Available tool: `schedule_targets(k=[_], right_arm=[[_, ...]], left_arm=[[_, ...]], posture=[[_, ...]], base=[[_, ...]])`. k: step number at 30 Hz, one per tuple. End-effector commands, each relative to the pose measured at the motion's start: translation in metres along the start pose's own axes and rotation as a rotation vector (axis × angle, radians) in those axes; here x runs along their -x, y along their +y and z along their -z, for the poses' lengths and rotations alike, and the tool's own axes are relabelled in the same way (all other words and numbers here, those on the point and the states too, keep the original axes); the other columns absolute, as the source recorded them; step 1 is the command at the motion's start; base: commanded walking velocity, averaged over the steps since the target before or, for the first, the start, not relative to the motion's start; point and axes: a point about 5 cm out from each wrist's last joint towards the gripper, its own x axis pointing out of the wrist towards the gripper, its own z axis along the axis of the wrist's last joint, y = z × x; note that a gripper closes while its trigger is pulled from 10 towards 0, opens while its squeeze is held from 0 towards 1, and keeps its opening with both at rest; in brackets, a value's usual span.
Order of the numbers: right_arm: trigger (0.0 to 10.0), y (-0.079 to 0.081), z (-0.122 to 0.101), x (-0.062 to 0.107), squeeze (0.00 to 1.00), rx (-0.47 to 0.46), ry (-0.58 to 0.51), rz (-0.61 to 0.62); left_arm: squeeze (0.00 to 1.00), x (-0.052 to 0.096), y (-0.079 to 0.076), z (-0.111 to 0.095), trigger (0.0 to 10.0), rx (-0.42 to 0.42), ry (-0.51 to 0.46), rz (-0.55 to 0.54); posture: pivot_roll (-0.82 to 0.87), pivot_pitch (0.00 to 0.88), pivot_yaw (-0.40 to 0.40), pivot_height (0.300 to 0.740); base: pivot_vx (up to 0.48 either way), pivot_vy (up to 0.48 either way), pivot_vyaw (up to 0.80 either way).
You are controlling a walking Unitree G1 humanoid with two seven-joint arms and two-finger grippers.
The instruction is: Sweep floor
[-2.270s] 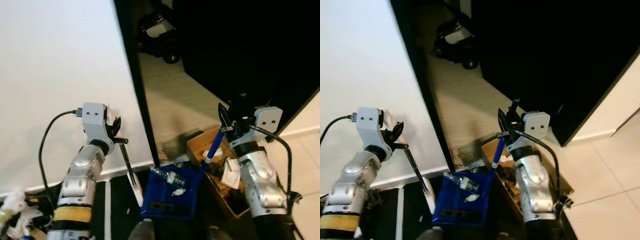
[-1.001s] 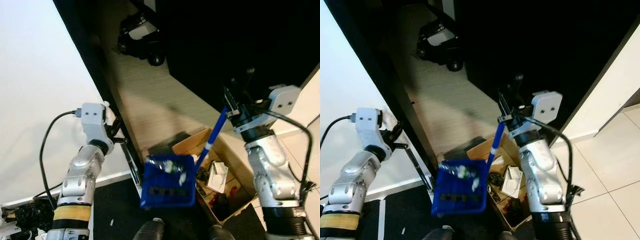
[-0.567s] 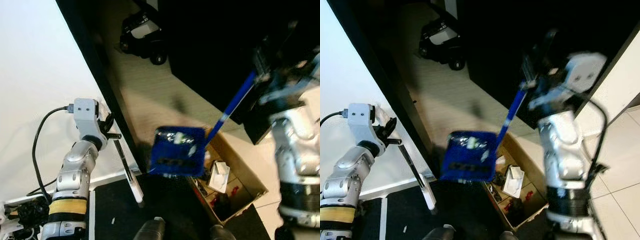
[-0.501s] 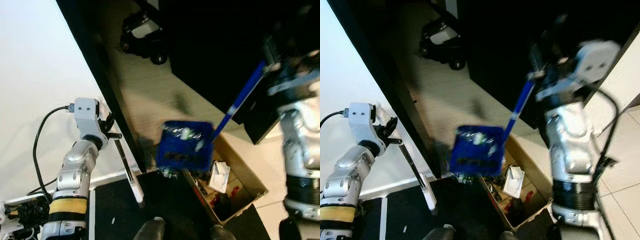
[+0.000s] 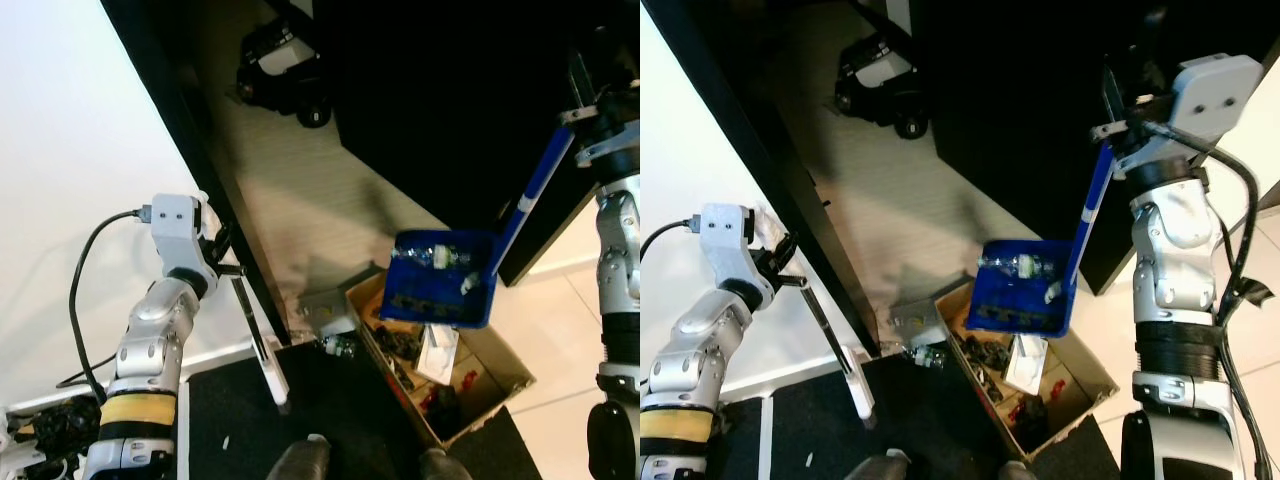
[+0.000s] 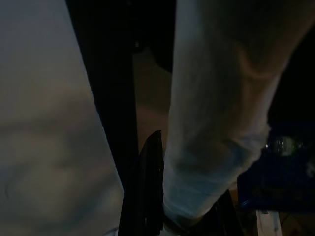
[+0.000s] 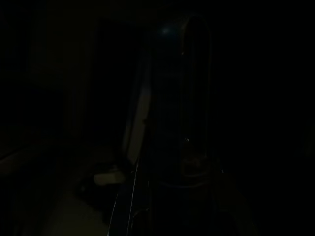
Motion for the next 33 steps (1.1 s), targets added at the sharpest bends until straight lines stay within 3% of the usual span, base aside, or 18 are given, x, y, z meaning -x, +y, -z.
schedule_targets(k=[1,4,5,6,8,15,17,23,27,30,33], right_arm=[[10.0,0.007,-0.016,-0.012,0.0,0.102,-0.101,-0.082],[10.0,0.01,-0.014,-0.014,0.0,0.107,-0.099,-0.104],[10.0,0.021,-0.009,-0.017,0.0,0.097,-0.103,-0.156],[10.0,0.021,-0.009,-0.017,0.0,0.097,-0.103,-0.156],[10.0,0.044,-0.004,-0.017,0.0,0.082,-0.106,-0.268],[10.0,0.065,0.001,-0.017,0.0,0.082,-0.11,-0.378],[10.0,0.08,0.004,-0.017,0.0,0.087,-0.115,-0.458],[10.0,0.114,0.011,-0.002,0.0,0.092,-0.125,-0.692],[10.0,0.128,0.016,0.011,0.0,0.103,-0.131,-0.814],[10.0,0.131,0.017,0.014,0.0,0.111,-0.135,-0.838],[10.0,0.147,0.015,0.026,0.0,0.168,-0.195,-0.96]], left_arm=[[0.0,0.002,-0.004,-0.004,10.0,0.008,-0.044,0.004],[0.0,0.003,-0.005,-0.003,10.0,0.009,-0.044,0.004],[0.0,0.004,-0.006,-0.001,10.0,0.012,-0.041,0.001],[0.0,0.004,-0.006,-0.001,10.0,0.012,-0.041,0.001],[0.0,0.005,-0.007,0.0,10.0,0.018,-0.041,-0.004],[0.0,0.006,-0.007,0.001,10.0,0.024,-0.043,-0.011],[0.0,0.007,-0.008,0.002,10.0,0.031,-0.045,-0.017],[0.0,0.01,-0.009,0.005,10.0,0.043,-0.046,-0.03],[0.0,0.011,-0.009,0.006,10.0,0.049,-0.045,-0.037],[0.0,0.012,-0.009,0.006,10.0,0.05,-0.046,-0.037],[0.0,0.011,-0.01,0.006,10.0,0.051,-0.045,-0.033]], posture=[[0.12,0.109,0.058,0.74],[0.12,0.11,0.051,0.74],[0.12,0.112,0.045,0.74],[0.12,0.112,0.045,0.74],[0.12,0.117,0.034,0.74],[0.12,0.12,0.023,0.74],[0.12,0.125,0.009,0.74],[0.12,0.13,-0.007,0.74],[0.11,0.133,-0.01,0.74],[0.11,0.133,-0.01,0.74],[0.11,0.128,-0.006,0.74]], base=[[0.0,0.0,0.0],[0.0,0.0,0.0],[0.0,0.0,0.0],[0.0,0.0,0.0],[0.0,0.0,0.0],[0.0,0.0,0.0],[0.0,0.0,0.0],[0.0,0.0,0.0],[0.0,0.0,0.0],[0.0,0.0,0.0],[0.0,0.0,0.0]])
